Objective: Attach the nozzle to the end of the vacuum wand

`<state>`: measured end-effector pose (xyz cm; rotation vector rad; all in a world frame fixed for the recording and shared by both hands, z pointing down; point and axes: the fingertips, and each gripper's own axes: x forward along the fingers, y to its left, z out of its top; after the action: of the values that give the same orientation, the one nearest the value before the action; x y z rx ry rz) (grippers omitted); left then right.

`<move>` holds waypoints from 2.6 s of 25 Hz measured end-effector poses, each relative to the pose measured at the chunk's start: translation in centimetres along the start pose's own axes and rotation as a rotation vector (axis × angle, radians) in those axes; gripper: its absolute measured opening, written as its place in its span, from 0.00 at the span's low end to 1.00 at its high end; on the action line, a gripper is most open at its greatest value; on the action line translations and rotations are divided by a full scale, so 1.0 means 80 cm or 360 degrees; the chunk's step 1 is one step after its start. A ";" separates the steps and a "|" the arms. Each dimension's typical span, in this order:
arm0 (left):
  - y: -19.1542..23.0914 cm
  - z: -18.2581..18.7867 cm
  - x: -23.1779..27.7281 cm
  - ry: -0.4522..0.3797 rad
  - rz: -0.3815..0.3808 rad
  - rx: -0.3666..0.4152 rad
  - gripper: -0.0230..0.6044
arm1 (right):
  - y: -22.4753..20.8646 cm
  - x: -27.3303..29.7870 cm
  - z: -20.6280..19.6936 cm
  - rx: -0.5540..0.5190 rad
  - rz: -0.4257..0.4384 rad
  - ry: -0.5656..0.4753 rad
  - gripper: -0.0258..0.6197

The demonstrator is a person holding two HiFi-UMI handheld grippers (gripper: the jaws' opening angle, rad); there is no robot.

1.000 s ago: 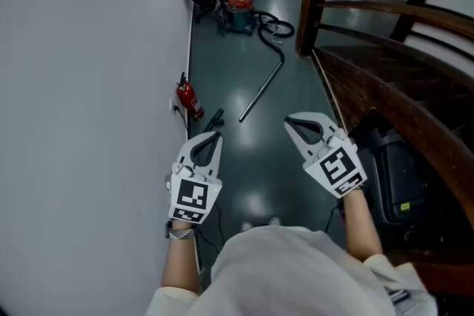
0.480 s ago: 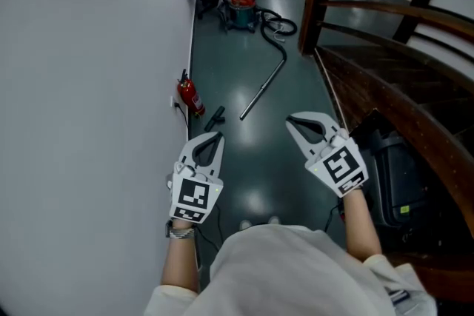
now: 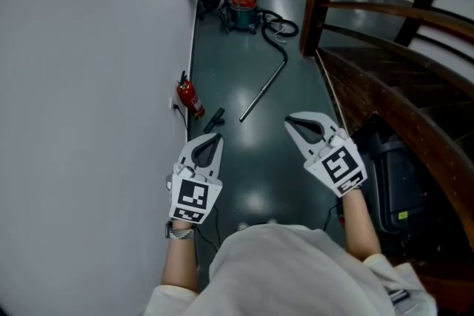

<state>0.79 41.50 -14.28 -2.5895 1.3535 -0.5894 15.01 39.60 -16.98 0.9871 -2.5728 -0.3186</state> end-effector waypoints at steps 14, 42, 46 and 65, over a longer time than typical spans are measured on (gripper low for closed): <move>-0.033 0.009 0.030 0.0047 0.0062 -0.0018 0.04 | -0.031 -0.019 -0.032 0.0075 0.0109 -0.0033 0.09; 0.118 -0.018 0.193 0.0030 -0.0023 -0.0072 0.04 | -0.165 0.150 -0.044 0.0101 0.0034 0.0017 0.09; 0.141 -0.033 0.208 0.0049 -0.0039 -0.0097 0.04 | -0.171 0.178 -0.042 0.0098 0.0054 0.0036 0.09; 0.238 -0.052 0.253 0.0049 -0.0026 -0.0115 0.04 | -0.203 0.280 -0.026 0.0041 0.0124 0.0059 0.09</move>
<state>-4.91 14.18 -11.13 -2.6610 1.3891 -0.5957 10.12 12.37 -14.81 0.8905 -2.5798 -0.2447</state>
